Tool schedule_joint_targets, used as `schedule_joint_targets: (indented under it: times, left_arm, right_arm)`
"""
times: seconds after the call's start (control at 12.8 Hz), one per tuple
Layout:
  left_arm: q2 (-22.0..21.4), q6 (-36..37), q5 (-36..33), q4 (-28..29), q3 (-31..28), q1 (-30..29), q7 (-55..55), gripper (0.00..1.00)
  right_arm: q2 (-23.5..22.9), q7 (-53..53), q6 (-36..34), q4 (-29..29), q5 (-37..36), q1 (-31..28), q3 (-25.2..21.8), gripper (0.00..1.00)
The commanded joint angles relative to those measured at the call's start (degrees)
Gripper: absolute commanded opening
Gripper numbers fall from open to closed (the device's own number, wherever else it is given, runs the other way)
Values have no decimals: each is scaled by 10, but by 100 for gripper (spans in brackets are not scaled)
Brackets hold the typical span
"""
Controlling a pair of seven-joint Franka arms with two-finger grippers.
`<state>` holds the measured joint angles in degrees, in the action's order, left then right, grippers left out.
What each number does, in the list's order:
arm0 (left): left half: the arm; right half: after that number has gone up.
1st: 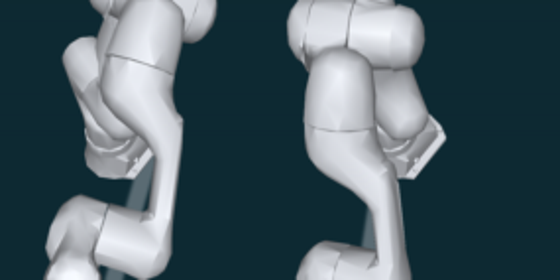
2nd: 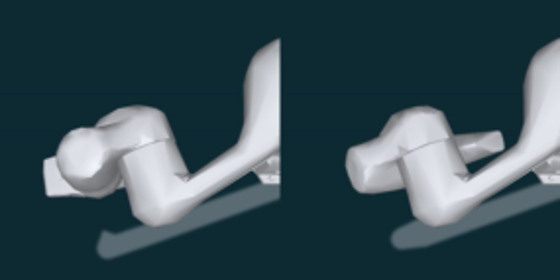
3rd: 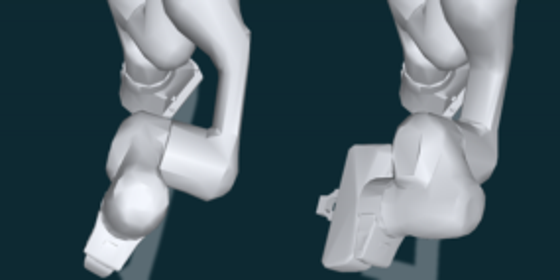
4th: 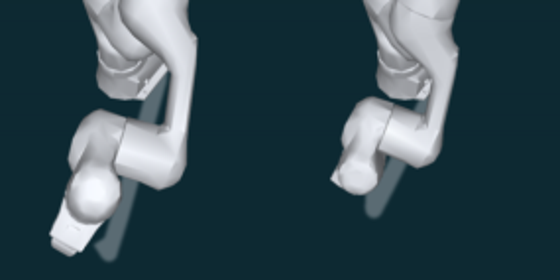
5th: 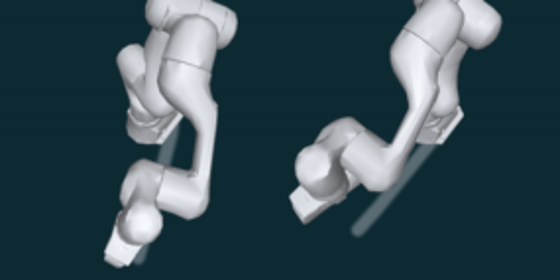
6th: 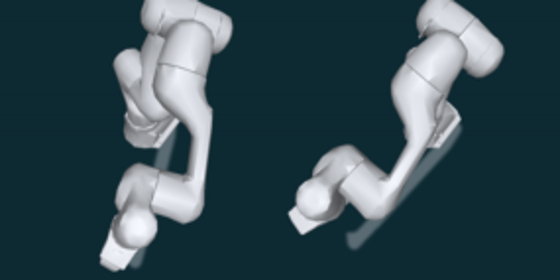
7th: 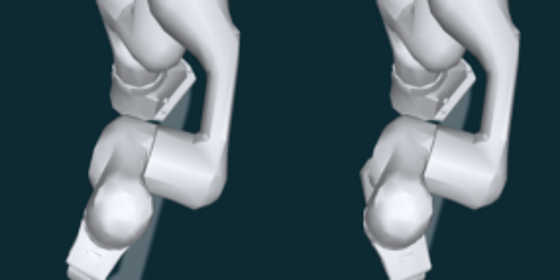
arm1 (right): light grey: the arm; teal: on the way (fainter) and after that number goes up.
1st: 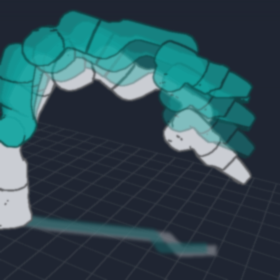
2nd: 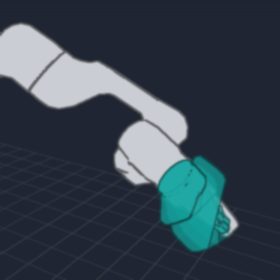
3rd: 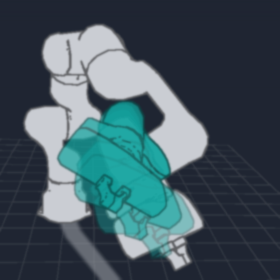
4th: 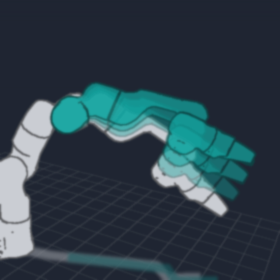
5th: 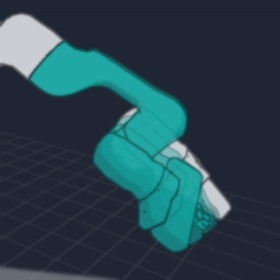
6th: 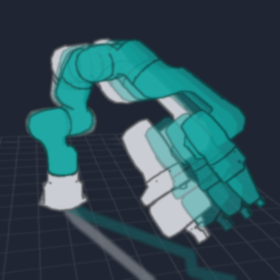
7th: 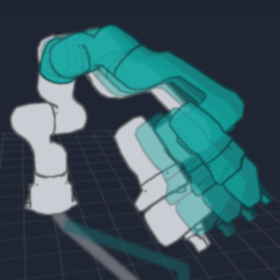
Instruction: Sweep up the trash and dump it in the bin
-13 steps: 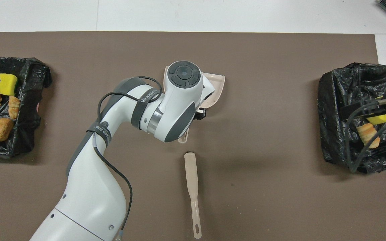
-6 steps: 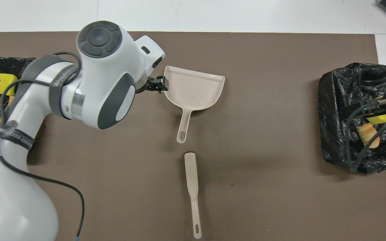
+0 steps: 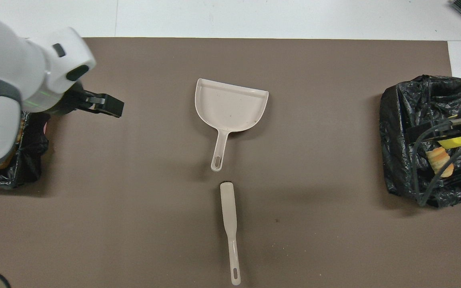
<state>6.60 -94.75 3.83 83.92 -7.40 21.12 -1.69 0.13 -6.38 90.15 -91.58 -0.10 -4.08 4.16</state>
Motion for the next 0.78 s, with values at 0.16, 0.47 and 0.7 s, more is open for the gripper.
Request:
schedule_joint_targets:
  times: [0.16, 0.47, 0.7]
  left_arm:
    - [-71, 73, -4, 12, 3, -78, -107, 100]
    - [-68, 111, -3, -25, 5, -92, -110, 100]
    - [-83, 112, -2, -1, 1, -92, -114, 100]
  right_arm:
    - [1, 8, 6, 1, -2, -3, 3, 100]
    - [1, 8, 6, 1, -2, -3, 3, 100]
    - [1, 8, 6, 1, -2, -3, 3, 100]
